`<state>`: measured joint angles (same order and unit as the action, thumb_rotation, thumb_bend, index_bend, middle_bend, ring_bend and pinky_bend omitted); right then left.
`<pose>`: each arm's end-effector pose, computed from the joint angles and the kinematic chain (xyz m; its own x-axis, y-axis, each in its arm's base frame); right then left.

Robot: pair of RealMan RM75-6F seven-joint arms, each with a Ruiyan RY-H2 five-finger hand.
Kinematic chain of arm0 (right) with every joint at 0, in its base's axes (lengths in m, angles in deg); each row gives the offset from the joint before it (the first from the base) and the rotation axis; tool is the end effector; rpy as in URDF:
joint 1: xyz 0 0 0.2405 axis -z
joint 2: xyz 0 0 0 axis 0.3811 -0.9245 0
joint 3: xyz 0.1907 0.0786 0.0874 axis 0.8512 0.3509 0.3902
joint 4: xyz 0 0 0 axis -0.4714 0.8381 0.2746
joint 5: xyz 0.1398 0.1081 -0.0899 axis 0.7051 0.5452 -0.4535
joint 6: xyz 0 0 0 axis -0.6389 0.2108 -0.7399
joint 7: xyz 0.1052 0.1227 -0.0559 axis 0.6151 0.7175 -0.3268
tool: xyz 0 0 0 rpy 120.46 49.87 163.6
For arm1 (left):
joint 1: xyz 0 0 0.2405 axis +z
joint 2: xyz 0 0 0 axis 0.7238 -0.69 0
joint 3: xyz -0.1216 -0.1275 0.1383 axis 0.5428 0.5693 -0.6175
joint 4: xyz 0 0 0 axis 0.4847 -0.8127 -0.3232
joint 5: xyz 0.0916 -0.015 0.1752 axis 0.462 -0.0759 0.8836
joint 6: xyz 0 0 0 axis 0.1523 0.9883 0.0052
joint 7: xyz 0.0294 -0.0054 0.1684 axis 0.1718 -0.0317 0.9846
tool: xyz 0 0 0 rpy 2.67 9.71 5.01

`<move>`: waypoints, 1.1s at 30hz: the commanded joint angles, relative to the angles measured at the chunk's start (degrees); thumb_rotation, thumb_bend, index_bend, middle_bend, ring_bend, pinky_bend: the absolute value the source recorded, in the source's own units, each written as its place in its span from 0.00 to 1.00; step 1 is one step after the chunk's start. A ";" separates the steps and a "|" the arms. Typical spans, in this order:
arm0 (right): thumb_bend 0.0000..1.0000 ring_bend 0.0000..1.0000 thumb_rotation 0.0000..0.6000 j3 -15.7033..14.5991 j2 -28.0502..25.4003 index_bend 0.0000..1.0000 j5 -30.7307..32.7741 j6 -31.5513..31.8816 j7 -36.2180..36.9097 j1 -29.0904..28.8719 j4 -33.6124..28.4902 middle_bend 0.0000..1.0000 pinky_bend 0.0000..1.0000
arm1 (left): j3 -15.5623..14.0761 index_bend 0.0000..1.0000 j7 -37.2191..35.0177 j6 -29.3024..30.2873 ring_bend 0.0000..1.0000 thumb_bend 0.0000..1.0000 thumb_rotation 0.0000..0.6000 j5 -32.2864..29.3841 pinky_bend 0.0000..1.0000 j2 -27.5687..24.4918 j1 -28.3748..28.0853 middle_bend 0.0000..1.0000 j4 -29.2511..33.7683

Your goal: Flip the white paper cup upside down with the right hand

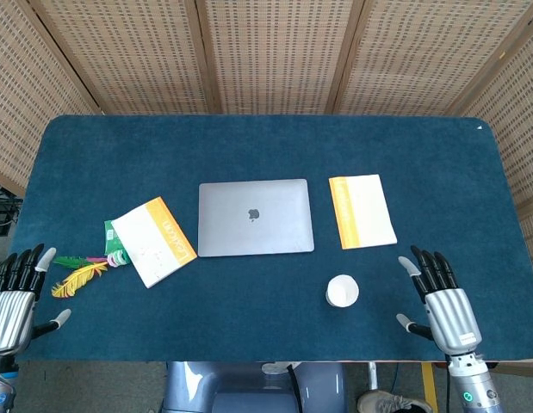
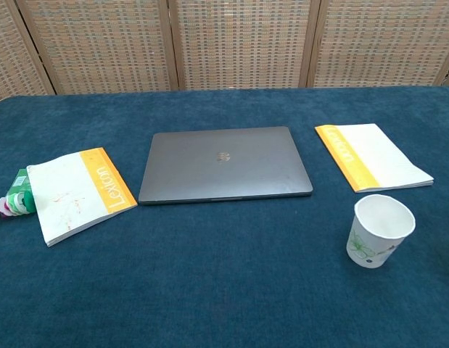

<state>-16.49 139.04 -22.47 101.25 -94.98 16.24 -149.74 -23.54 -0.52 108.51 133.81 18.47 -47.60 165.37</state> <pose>-0.2099 -0.1965 0.1075 0.3075 0.0272 0.9512 -0.9268 -0.2181 0.3059 -0.2534 0.1790 0.1273 0.4612 -0.0367 0.8865 0.8863 -0.0282 -0.4623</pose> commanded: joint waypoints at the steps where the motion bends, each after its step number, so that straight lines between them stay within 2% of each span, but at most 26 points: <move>1: 0.17 0.00 1.00 -0.21 0.02 0.00 -0.11 -0.24 0.03 -0.03 -0.02 0.00 0.00 | -0.04 0.00 0.24 0.07 0.00 0.04 1.00 -0.03 0.00 -0.03 0.08 0.00 0.17; 9: 0.17 0.00 1.00 -1.03 0.42 0.08 -1.09 -2.51 1.35 -1.19 -1.39 0.00 0.00 | -0.04 0.00 0.54 -0.01 0.00 0.04 1.00 -0.18 0.00 -0.05 0.12 0.00 0.42; 15: 0.17 0.00 1.00 0.43 1.50 0.20 2.63 -8.28 2.04 -4.19 -4.43 0.00 0.00 | 0.08 0.00 -0.15 0.09 0.00 0.04 1.00 -0.30 0.00 -0.36 0.15 0.00 0.62; 19: 0.17 0.00 1.00 1.45 2.69 0.26 4.49 -11.14 -3.47 -5.86 -6.76 0.00 0.00 | 0.02 0.00 -0.44 -0.36 0.00 0.04 1.00 -0.48 0.00 -0.37 0.01 0.00 0.44; 27: 0.18 0.00 1.00 2.69 4.36 0.28 12.68 -16.48 -14.32 -7.98 -11.51 0.00 0.00 | 0.08 0.00 -0.97 -0.84 0.00 0.05 1.00 -0.74 0.00 -0.43 -0.21 0.00 0.30; 33: 0.18 0.00 1.00 3.24 6.56 0.28 17.39 -18.46 -20.16 -9.52 -12.20 0.00 0.00 | -0.04 0.00 -1.14 -0.94 0.00 0.04 1.00 -0.56 0.00 -0.42 -0.29 0.00 0.26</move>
<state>-13.57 144.66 -6.26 83.59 -113.66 7.43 -161.63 -23.59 -1.65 107.56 133.24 18.05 -47.89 165.63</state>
